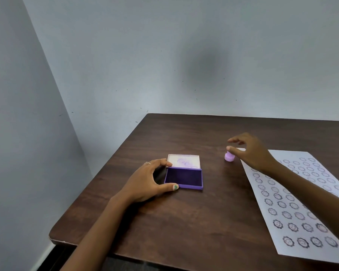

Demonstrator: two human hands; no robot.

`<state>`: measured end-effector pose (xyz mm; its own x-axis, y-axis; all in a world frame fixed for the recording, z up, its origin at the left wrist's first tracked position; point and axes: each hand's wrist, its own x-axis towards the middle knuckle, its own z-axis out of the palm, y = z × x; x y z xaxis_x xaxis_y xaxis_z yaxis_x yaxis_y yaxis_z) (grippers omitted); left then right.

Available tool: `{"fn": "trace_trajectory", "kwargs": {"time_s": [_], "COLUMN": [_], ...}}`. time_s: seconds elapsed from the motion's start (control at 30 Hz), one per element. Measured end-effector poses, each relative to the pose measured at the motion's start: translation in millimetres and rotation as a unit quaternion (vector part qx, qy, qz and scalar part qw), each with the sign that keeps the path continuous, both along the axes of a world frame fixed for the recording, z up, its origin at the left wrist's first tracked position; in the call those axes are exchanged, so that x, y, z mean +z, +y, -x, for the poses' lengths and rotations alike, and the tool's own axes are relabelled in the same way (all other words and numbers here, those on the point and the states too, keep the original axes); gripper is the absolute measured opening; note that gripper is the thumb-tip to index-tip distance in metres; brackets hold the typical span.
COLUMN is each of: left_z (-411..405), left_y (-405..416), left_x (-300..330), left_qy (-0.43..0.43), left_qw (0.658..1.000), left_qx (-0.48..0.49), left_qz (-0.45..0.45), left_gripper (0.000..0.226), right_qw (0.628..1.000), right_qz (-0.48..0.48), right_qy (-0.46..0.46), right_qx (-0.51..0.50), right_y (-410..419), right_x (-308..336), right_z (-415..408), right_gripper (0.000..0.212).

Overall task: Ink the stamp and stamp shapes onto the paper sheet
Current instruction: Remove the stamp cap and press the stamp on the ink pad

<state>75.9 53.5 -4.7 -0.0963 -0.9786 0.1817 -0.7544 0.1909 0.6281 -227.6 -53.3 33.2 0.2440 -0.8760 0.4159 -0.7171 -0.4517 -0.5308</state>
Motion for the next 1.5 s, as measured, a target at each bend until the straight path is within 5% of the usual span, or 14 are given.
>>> {"fn": "trace_trajectory", "kwargs": {"time_s": [0.47,0.83,0.97,1.17,1.5], "left_z": [3.0,35.8,86.0,152.6,170.1], "left_y": [1.4,-2.0,-16.3,-43.6,-46.6], "left_x": [0.3,17.0,36.0,57.6,28.3], "left_qy": [0.033,0.016,0.074,0.185,0.282], "left_qw": [0.999,0.992,0.988,0.963,0.945], "left_qx": [0.026,0.027,-0.054,-0.13,-0.091], "left_qz": [0.011,0.126,0.126,0.146,0.135], "left_gripper": [0.064,0.04,0.038,0.017,0.027], "right_qw": [0.998,0.989,0.973,0.893,0.823], "right_qz": [0.018,-0.02,-0.046,-0.119,-0.168], "right_qy": [-0.038,-0.058,-0.189,-0.425,-0.538], "right_qx": [0.049,0.132,0.126,0.09,0.07], "right_y": [32.4,76.4,73.3,66.1,58.7], "right_x": [-12.2,-19.4,-9.6,-5.2,-4.3], "right_z": [-15.1,-9.1,-1.1,13.3,16.9], "right_gripper": [0.012,0.02,0.021,0.017,0.027]}}
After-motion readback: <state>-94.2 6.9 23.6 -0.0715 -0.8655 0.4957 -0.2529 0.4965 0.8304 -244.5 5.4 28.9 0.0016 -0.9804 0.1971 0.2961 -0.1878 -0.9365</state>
